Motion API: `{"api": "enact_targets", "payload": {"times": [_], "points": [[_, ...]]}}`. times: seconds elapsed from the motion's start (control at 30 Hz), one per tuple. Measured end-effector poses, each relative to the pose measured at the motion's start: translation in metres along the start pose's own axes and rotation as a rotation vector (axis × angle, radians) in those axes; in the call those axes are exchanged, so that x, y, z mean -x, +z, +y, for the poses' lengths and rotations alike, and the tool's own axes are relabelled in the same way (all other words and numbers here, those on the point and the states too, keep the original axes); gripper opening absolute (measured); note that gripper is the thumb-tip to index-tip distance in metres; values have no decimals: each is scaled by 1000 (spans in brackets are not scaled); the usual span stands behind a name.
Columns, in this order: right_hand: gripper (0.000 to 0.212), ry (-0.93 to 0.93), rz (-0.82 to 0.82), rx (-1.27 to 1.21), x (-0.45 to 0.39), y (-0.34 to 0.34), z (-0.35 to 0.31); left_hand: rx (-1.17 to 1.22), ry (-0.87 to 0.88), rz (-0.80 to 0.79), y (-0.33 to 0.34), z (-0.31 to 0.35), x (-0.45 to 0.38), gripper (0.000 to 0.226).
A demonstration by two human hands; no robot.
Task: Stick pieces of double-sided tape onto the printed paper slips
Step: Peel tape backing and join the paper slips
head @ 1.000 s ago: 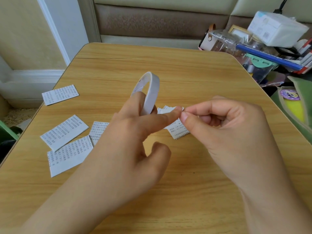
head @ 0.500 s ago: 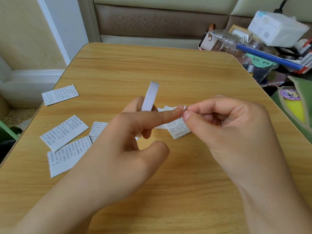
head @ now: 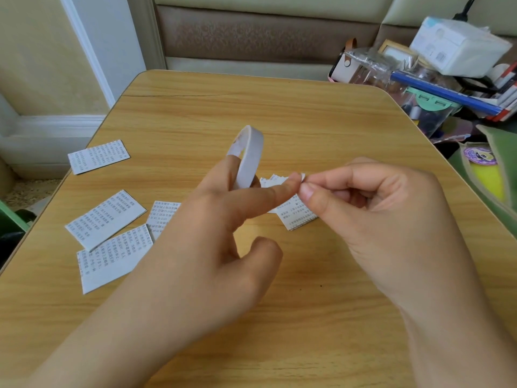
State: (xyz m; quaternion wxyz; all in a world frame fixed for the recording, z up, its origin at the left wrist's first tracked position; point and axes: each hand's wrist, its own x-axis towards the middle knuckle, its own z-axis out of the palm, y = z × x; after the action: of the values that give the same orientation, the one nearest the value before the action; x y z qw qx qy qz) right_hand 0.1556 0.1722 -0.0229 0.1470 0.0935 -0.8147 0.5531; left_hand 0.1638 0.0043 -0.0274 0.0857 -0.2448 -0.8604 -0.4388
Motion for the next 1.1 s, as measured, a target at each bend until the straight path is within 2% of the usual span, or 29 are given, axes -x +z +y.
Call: {"api": "enact_targets", "payload": {"times": [0.1, 0.17, 0.4, 0.83, 0.93, 1.0, 1.1], "points": [[4, 1, 30, 48, 1, 2, -1, -160, 24, 6, 1, 1, 1, 56], [2, 9, 59, 49, 1, 3, -2, -174, 27, 12, 1, 1, 1, 56], [4, 27, 64, 7, 1, 3, -2, 172, -83, -20, 0, 0, -1, 55], [9, 30, 55, -23, 2, 1, -3, 405, -113, -60, -5, -3, -3, 49], [4, 66, 15, -74, 3, 0, -2, 521, -110, -57, -5, -2, -3, 48], [9, 94, -9, -98, 2, -1, -1, 621, -115, -59, -5, 0, -4, 48], [11, 74, 17, -129, 1, 1, -4, 757, -140, -96, -6, -2, -4, 49]]}}
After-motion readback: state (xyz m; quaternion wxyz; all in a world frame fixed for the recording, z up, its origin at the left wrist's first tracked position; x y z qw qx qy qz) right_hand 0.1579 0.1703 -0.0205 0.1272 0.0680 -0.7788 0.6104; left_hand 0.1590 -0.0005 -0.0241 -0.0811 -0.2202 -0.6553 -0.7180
